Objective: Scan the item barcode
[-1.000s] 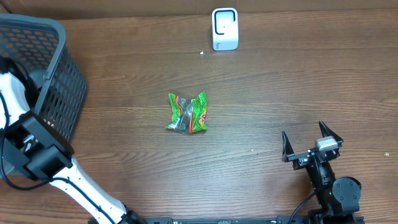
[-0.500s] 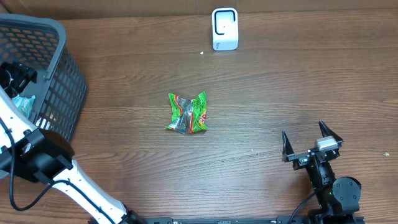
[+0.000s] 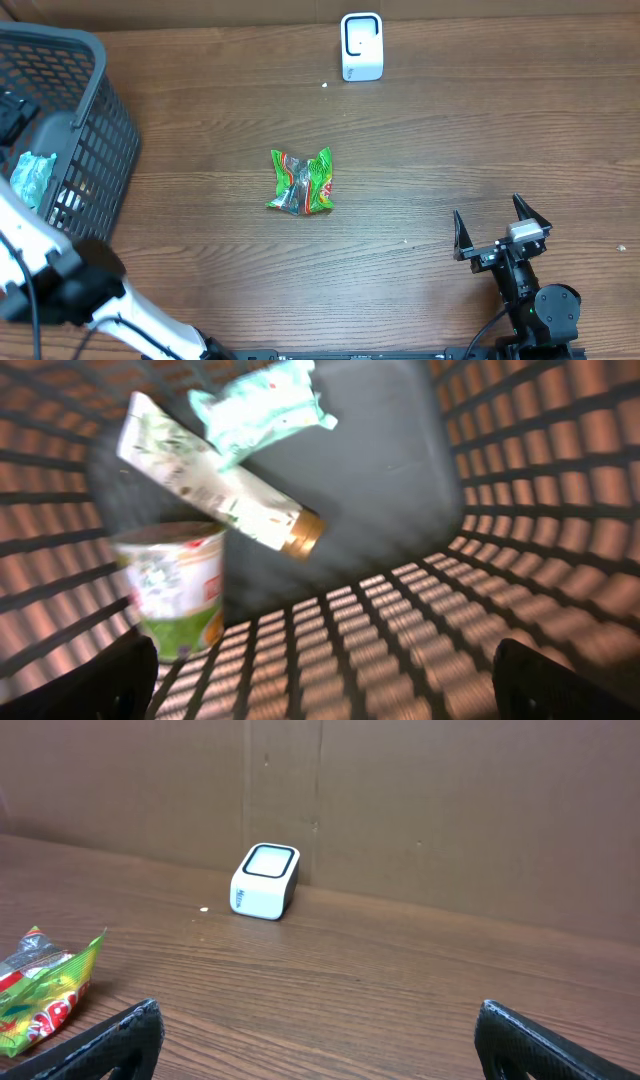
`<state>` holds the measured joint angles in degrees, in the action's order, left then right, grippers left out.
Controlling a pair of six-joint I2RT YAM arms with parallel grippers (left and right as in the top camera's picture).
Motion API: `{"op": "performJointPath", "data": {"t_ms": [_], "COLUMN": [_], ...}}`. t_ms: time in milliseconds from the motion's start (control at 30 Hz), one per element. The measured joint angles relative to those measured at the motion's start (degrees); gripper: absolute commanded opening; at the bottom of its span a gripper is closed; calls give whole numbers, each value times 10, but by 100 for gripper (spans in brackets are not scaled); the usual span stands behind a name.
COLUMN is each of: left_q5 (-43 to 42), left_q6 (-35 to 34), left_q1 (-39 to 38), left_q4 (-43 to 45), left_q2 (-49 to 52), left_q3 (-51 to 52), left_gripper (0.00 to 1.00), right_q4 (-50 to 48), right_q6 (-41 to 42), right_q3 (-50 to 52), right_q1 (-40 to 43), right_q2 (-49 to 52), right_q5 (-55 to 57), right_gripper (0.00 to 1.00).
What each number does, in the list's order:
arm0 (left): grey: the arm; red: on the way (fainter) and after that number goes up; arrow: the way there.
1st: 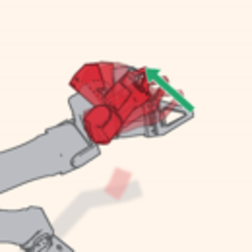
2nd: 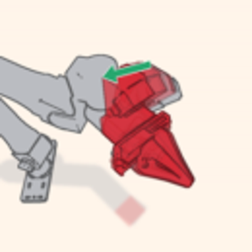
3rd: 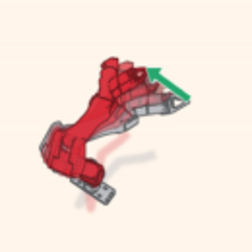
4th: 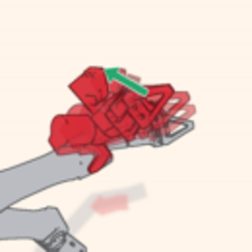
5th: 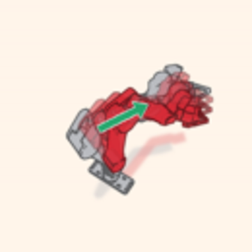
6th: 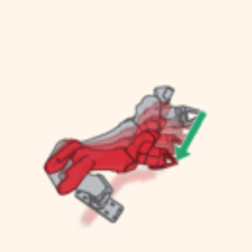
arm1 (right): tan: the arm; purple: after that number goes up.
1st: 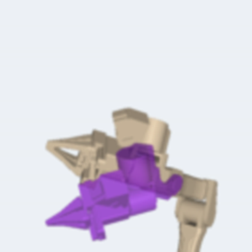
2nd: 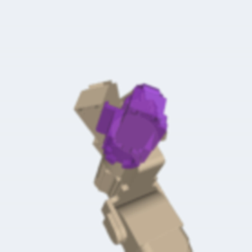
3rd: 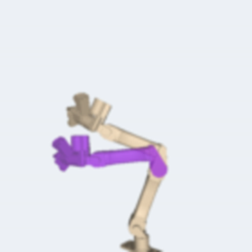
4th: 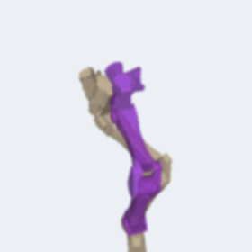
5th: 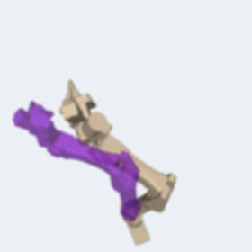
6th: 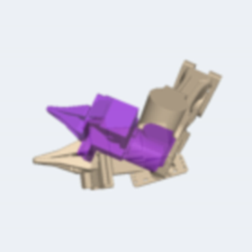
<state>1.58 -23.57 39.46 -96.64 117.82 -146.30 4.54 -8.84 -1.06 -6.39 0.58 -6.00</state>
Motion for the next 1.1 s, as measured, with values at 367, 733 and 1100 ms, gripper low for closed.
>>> {"op": "performJointPath", "data": {"t_ms": [367, 733, 1100], "left_q5": [17, 19, 39], "left_q6": [12, 48, 72], "left_q1": [122, 137, 136], "left_q4": [98, 246, 333], "left_q2": [-120, -115, -115], "left_q3": [343, 533, 619], "left_gripper": [100, 100, 100], "right_q4": [0, 0, 0], "right_q6": [0, 0, 0], "right_q3": [0, 0, 0], "right_q1": [0, 0, 0], "right_q2": [0, 0, 0], "right_q5": [0, 0, 0], "right_gripper": [100, 100, 100]}}
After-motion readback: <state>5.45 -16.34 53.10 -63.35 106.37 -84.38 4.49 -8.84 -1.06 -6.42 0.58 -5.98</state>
